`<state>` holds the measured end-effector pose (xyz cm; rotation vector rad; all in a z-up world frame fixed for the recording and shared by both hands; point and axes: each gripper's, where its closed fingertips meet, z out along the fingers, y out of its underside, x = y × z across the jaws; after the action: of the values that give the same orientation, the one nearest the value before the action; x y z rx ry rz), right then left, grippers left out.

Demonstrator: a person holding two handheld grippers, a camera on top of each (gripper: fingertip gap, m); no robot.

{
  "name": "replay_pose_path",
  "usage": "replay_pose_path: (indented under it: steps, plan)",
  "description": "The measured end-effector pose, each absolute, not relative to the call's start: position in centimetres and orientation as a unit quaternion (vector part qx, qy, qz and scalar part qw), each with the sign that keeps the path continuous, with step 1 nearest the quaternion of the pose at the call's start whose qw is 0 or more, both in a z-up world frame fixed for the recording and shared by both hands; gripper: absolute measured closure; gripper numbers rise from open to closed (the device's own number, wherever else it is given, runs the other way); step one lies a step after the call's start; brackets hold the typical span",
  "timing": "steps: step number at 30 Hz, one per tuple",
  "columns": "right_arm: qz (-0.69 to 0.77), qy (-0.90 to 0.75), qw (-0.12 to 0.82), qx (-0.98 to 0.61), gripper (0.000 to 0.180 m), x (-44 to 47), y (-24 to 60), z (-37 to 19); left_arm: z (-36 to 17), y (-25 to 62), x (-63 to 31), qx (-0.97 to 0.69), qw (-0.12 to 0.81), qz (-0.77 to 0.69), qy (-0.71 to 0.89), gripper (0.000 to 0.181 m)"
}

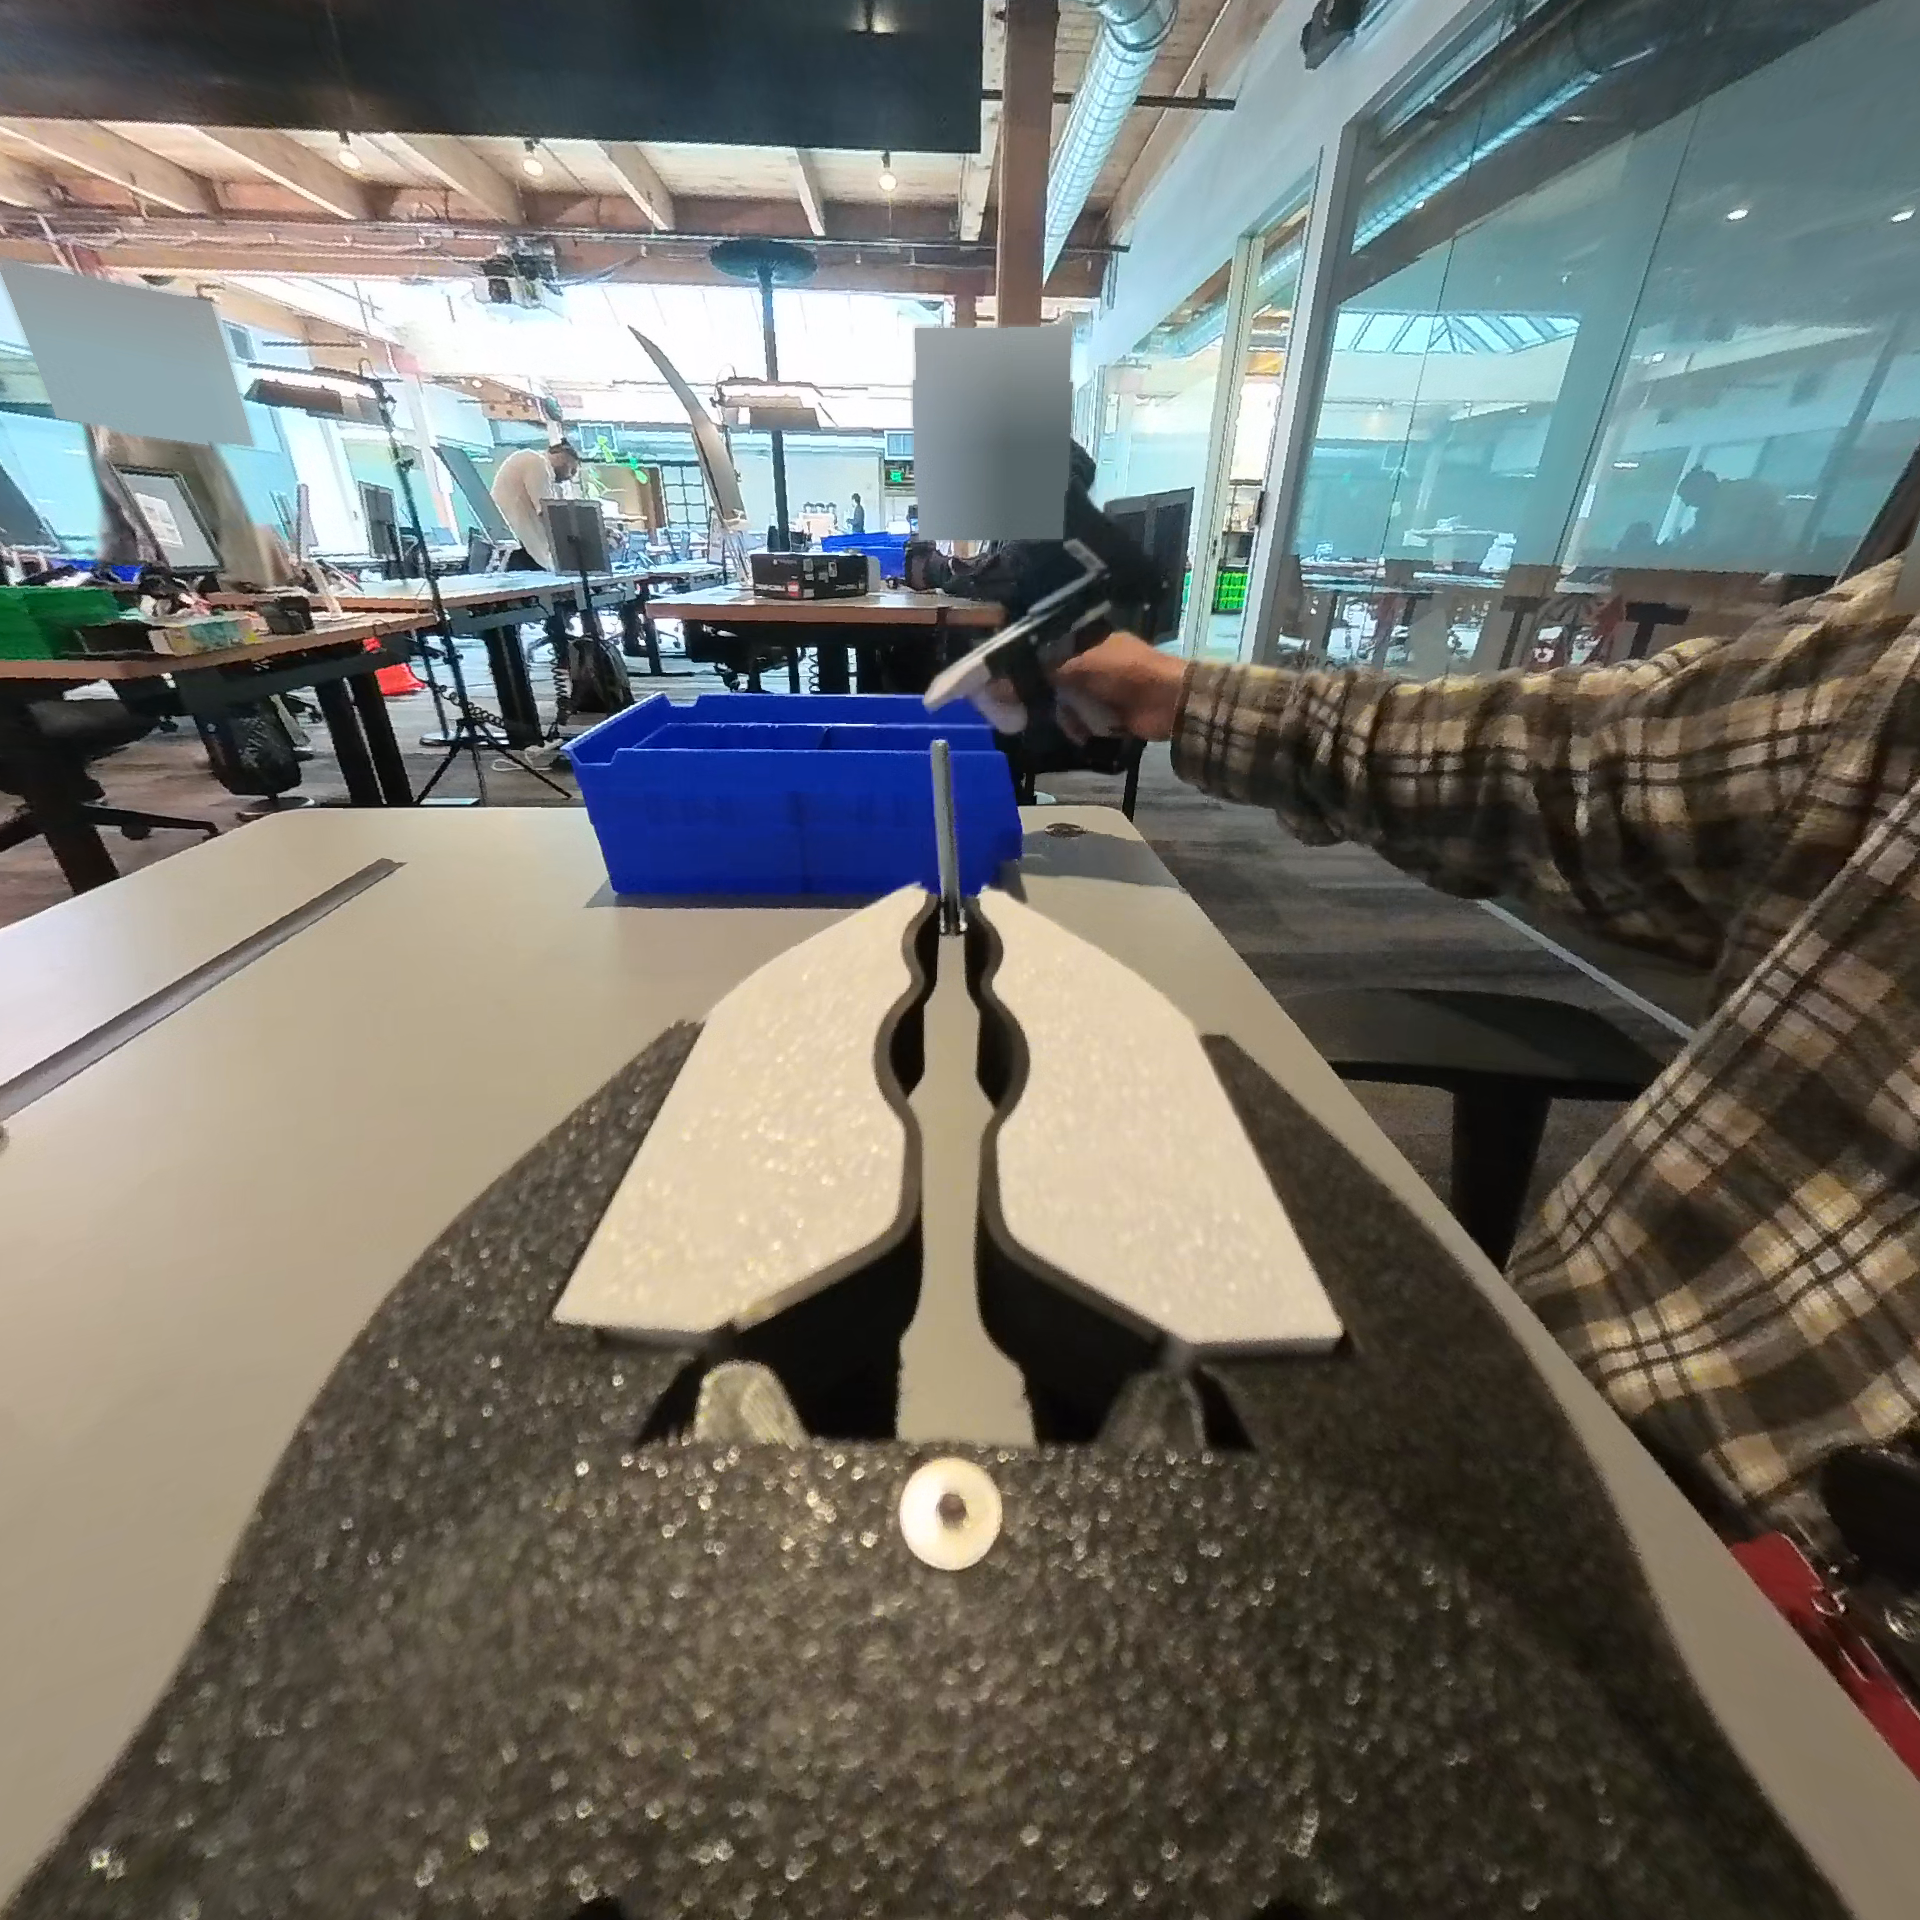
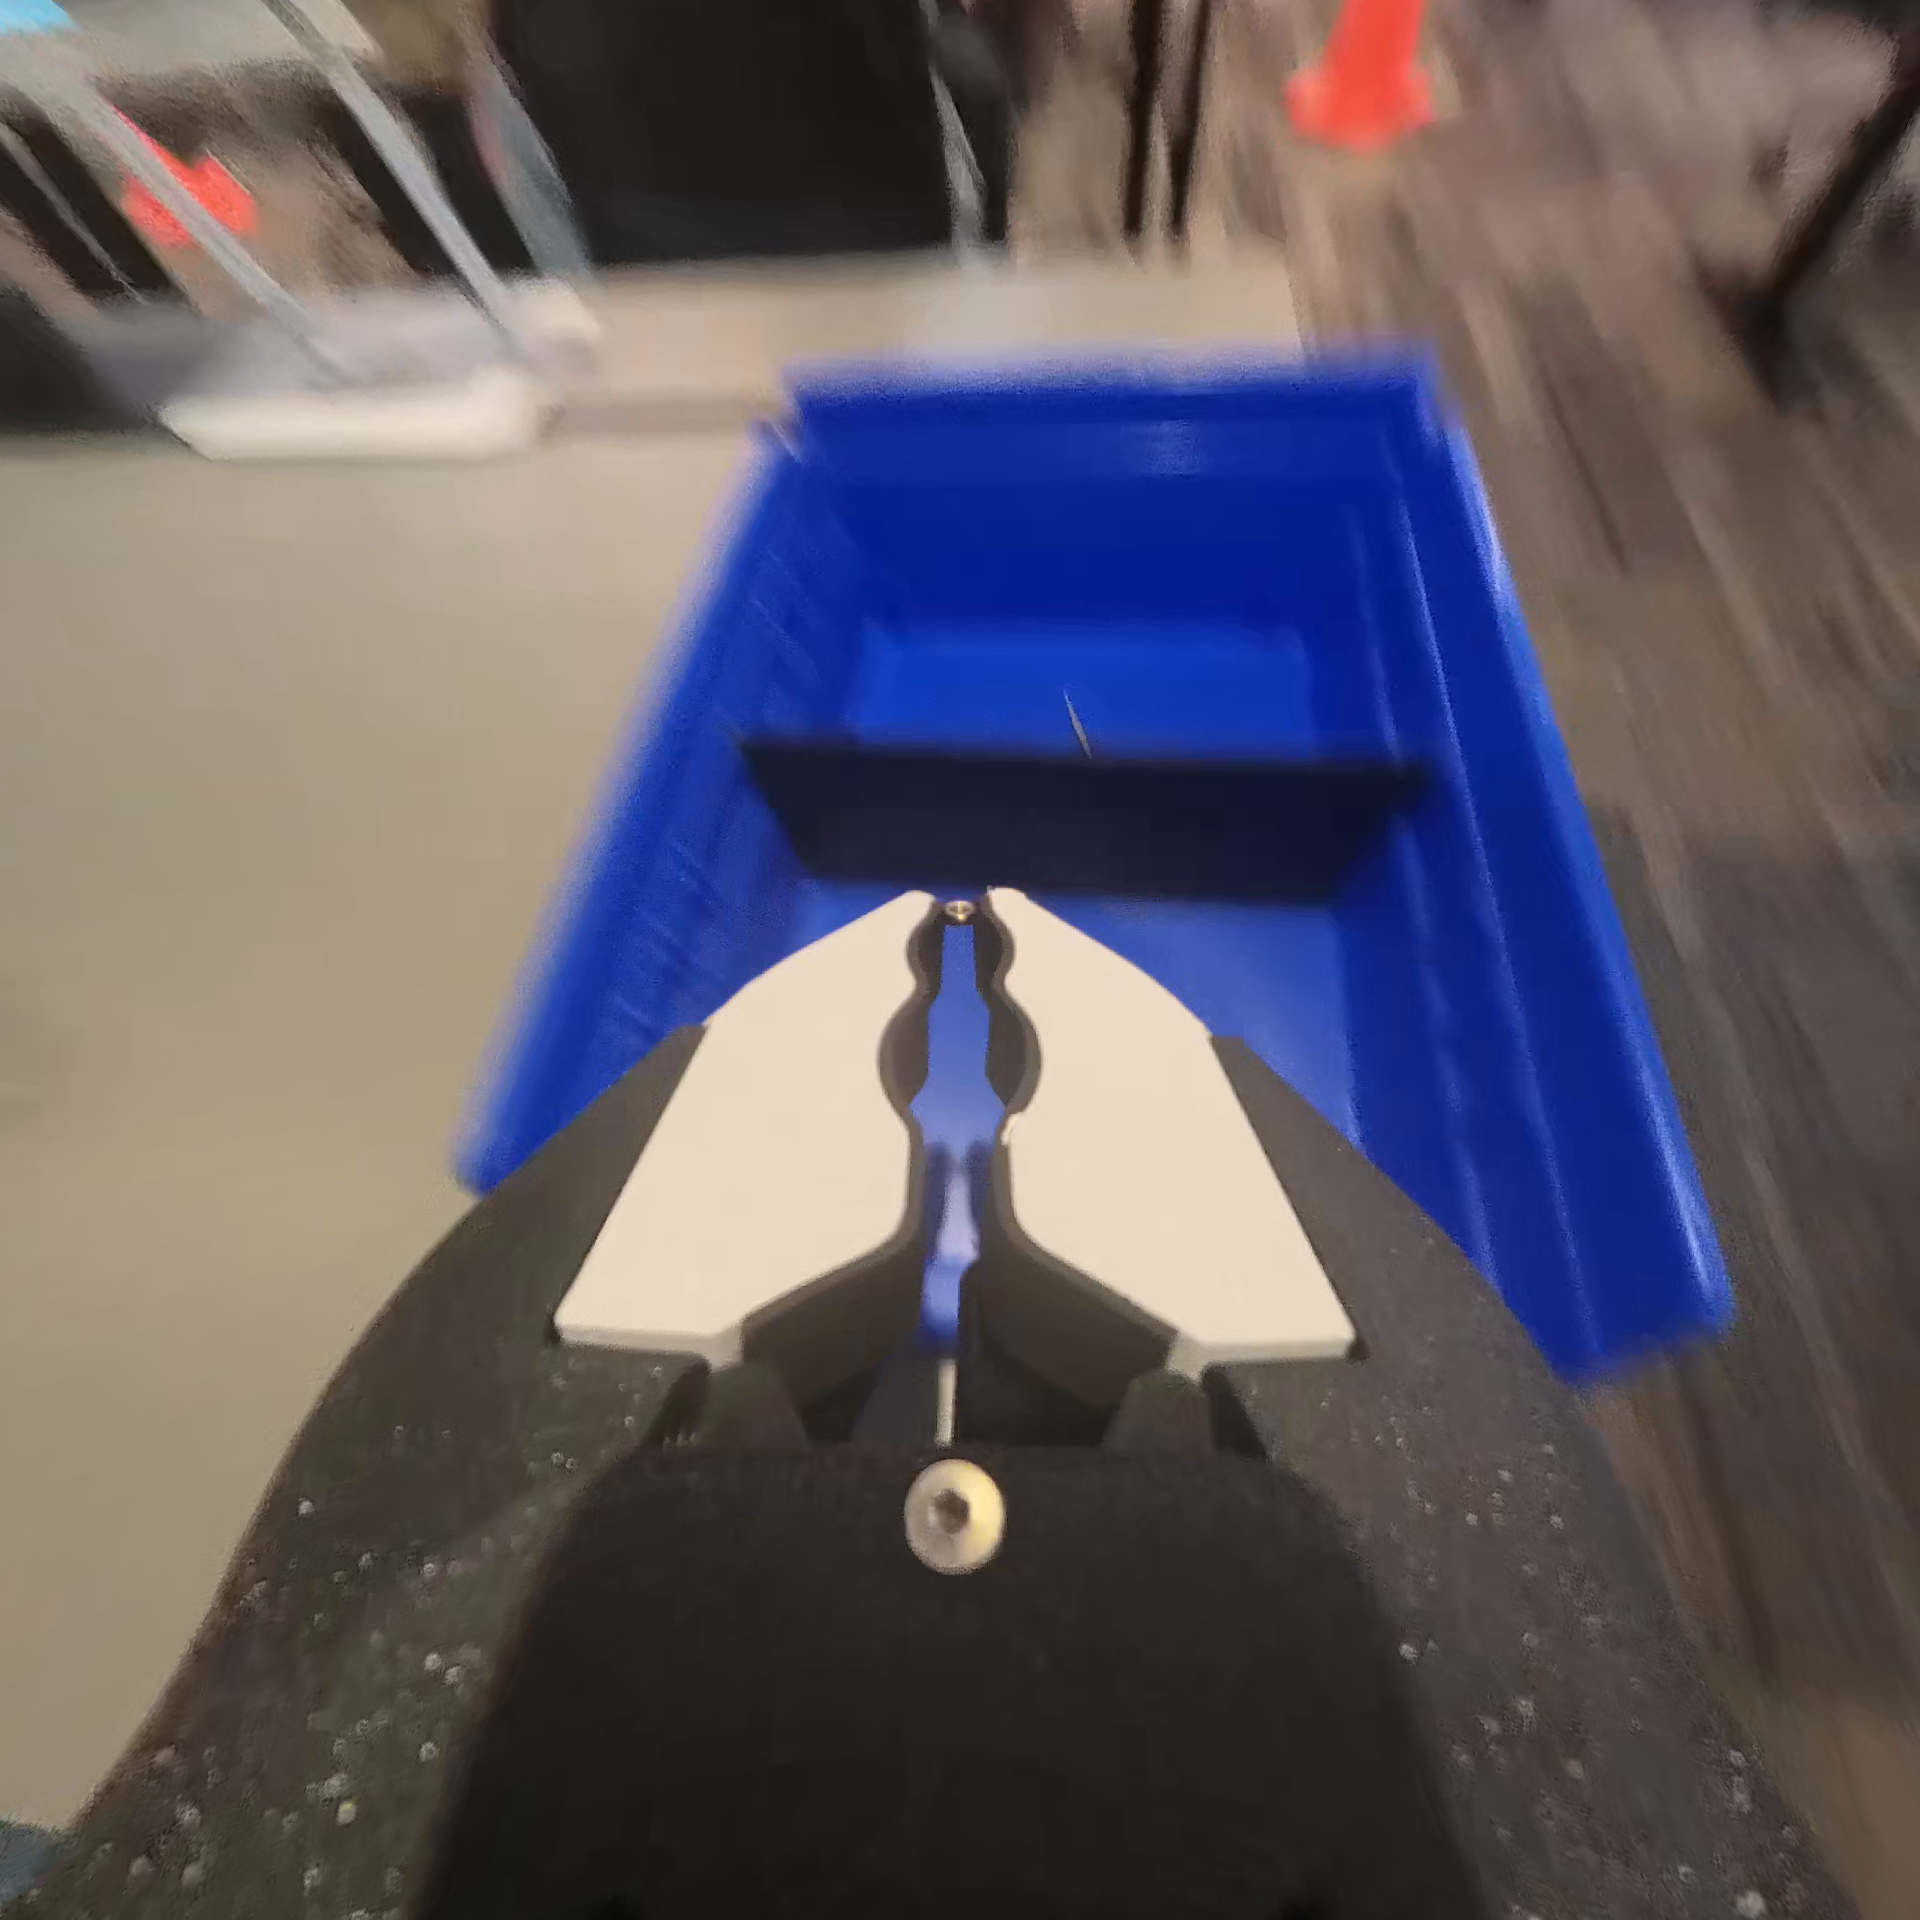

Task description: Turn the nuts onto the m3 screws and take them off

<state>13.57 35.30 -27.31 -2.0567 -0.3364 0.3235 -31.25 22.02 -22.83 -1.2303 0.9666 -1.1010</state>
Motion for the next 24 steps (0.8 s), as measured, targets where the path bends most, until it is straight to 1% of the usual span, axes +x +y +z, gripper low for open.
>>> replay_pose_path:
  steps: [5, 8, 13, 15, 18, 21, 24]
  plan:
    - [0.113, -0.137, 0.444, -0.878, 0.174, 14.8, 35.3, -30.7, -23.1, 22.2, -31.3, -0.531, 0.573, -0.47, 0.411, 0.177]
    - [0.105, -0.139, 0.421, -0.89, 0.166, 14.8, 35.3, -31.8, -23.1, 22.3, -31.4, -0.532, 0.572, -0.47, 0.41, 0.177]
    - [0.086, -0.151, 0.411, -0.895, 0.16, 14.9, 35.0, -31.4, -23.0, 22.5, -31.7, -0.533, 0.574, -0.469, 0.407, 0.177]
    - [0.081, -0.149, 0.43, -0.887, 0.159, 14.5, 35.0, -29.5, -23.0, 22.5, -31.8, -0.534, 0.576, -0.467, 0.405, 0.177]
    - [0.085, -0.163, 0.512, -0.839, 0.16, 11.7, 35.0, -23.5, -23.0, 22.6, -31.8, -0.535, 0.577, -0.466, 0.405, 0.177]
    - [0.139, -0.229, 0.571, -0.776, 0.159, 4.3, 34.0, -18.2, -23.0, 22.6, -31.8, -0.535, 0.577, -0.467, 0.403, 0.177]
    - [0.263, -0.327, 0.591, -0.689, 0.159, -6.3, 31.3, -15.2, -22.9, 22.7, -31.8, -0.535, 0.578, -0.469, 0.399, 0.177]
